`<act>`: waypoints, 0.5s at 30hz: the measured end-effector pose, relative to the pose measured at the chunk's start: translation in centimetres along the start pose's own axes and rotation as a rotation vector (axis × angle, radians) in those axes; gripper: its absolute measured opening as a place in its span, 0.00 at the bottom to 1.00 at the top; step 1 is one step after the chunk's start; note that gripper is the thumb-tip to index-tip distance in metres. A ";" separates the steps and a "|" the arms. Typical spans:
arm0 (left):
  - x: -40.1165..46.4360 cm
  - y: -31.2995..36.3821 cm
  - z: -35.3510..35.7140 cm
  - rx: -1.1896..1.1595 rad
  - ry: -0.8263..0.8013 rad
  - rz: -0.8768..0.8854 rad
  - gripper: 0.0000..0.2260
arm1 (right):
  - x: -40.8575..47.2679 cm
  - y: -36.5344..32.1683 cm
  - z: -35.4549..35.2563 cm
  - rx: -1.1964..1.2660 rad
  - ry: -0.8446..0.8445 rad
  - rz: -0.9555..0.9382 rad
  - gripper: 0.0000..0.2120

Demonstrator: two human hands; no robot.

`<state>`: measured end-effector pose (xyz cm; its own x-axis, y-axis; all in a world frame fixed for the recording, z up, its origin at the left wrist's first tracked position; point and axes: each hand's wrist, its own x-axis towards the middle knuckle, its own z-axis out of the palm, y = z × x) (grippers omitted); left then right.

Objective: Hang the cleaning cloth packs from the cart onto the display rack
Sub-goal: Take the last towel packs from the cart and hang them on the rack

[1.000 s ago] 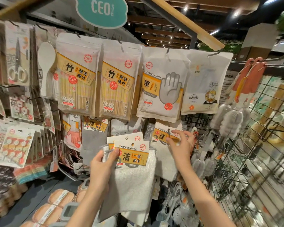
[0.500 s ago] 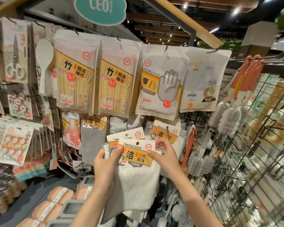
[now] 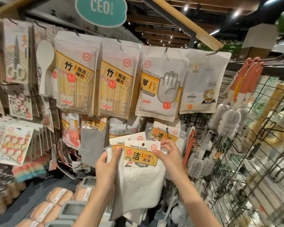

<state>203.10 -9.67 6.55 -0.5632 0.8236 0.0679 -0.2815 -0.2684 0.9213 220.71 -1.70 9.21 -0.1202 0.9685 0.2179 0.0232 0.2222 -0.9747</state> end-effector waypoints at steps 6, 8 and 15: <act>0.8 -0.2 -1.6 0.043 0.018 0.041 0.13 | 1.3 -0.1 -3.1 -0.062 0.117 -0.085 0.17; 0.9 -0.4 -1.7 0.057 0.016 0.045 0.13 | 2.0 -0.3 -3.7 -0.024 0.172 -0.088 0.18; 1.4 -0.7 -1.7 0.072 0.033 0.066 0.12 | 3.7 0.3 -4.8 0.017 0.278 -0.074 0.16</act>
<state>201.13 -9.16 5.35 -0.6042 0.7881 0.1181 -0.1865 -0.2840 0.9405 225.03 2.48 9.93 0.1562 0.9437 0.2915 0.0073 0.2940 -0.9558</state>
